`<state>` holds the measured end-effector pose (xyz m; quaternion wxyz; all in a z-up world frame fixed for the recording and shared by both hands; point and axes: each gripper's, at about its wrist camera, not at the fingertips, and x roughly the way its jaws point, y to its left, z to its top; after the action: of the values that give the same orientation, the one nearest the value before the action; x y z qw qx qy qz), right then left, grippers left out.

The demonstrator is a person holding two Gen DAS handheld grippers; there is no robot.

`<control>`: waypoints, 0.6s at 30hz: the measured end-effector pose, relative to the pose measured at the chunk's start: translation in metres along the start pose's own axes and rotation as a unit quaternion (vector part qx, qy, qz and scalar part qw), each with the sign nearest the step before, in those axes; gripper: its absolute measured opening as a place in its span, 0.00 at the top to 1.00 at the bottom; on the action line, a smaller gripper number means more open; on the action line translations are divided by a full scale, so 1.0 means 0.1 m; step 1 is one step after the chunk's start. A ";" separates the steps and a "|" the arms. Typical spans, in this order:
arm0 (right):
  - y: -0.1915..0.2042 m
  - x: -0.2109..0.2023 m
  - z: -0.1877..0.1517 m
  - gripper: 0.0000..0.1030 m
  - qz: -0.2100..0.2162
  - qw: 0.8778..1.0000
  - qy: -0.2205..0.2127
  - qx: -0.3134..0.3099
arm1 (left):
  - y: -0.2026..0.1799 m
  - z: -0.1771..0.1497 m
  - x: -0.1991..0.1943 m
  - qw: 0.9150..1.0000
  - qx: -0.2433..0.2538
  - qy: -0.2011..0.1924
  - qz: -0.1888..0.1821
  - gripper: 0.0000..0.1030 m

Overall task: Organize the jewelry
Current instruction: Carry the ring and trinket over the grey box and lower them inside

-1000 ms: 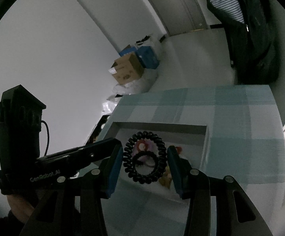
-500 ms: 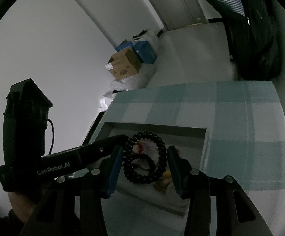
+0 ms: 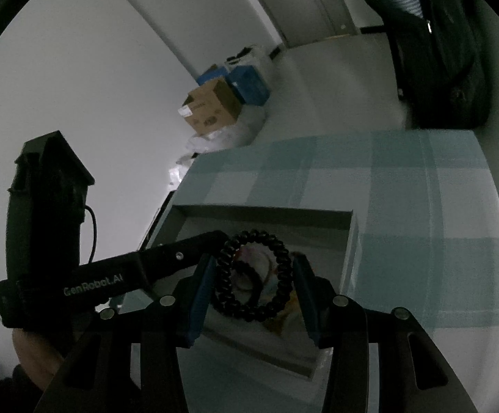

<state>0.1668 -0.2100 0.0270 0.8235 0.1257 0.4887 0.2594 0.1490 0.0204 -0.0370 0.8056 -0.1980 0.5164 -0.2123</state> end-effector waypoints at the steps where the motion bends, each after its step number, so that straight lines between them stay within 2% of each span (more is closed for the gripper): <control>1: 0.00 0.00 0.00 0.55 0.000 1.000 -0.002 -0.001 | 0.01 0.00 0.01 1.000 -0.003 0.003 -0.002 0.87; 6: 0.00 0.00 -0.02 0.54 0.003 1.000 -0.003 0.005 | 0.02 -0.01 0.01 1.000 -0.012 0.011 -0.010 0.87; 8: 0.01 0.00 -0.02 0.54 -0.002 1.000 -0.003 -0.002 | 0.01 -0.01 -0.01 1.000 -0.009 0.010 -0.013 0.83; 12: 0.06 0.01 -0.04 0.50 -0.011 1.000 -0.003 -0.016 | 0.05 -0.03 -0.03 1.000 -0.016 0.006 -0.013 0.68; 14: 0.10 0.02 -0.06 0.49 -0.019 0.999 -0.004 -0.027 | 0.05 -0.03 -0.05 1.000 -0.022 0.003 -0.017 0.68; 18: 0.16 -0.02 -0.08 0.39 -0.028 0.998 -0.014 -0.049 | 0.02 -0.03 -0.12 1.000 -0.008 -0.006 -0.007 0.67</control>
<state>0.1538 -0.1979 0.0319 0.8425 0.0755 0.4669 0.2580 0.1417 0.0281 -0.0307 0.8057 -0.2095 0.5119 -0.2122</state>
